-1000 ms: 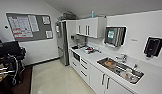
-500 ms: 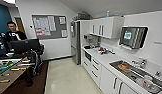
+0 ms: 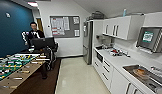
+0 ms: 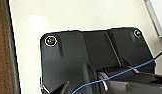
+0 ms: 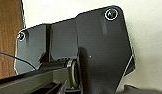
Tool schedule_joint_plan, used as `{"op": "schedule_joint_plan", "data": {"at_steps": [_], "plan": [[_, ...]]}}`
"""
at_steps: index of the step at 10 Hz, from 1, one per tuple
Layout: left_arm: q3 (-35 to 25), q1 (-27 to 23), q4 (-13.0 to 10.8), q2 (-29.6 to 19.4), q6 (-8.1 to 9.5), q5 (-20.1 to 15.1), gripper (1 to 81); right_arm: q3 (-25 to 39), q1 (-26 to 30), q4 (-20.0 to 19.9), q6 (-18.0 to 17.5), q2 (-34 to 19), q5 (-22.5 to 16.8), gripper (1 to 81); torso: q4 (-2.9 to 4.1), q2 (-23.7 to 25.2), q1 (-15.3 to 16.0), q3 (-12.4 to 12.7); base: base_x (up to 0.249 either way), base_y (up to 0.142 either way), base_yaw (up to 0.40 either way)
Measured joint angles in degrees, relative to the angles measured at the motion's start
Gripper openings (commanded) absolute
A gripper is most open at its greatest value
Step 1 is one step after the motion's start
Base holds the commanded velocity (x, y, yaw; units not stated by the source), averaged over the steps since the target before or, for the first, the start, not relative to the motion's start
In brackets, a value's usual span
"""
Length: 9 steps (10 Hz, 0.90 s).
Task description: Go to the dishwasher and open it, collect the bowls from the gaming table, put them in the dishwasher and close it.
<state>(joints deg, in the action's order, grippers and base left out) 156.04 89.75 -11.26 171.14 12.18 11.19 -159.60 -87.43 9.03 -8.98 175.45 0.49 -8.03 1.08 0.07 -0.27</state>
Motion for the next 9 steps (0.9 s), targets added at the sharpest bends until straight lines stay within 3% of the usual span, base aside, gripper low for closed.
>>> {"op": "schedule_joint_plan", "data": {"at_steps": [9], "plan": [[0.0,0.0,0.0,0.6,-0.39,-0.5,81.1,-0.1,0.0,0.4,0.0,0.8,0.0,81.1,0.0,0.0,0.0,0.0,0.0,0.0,0.367]]}}
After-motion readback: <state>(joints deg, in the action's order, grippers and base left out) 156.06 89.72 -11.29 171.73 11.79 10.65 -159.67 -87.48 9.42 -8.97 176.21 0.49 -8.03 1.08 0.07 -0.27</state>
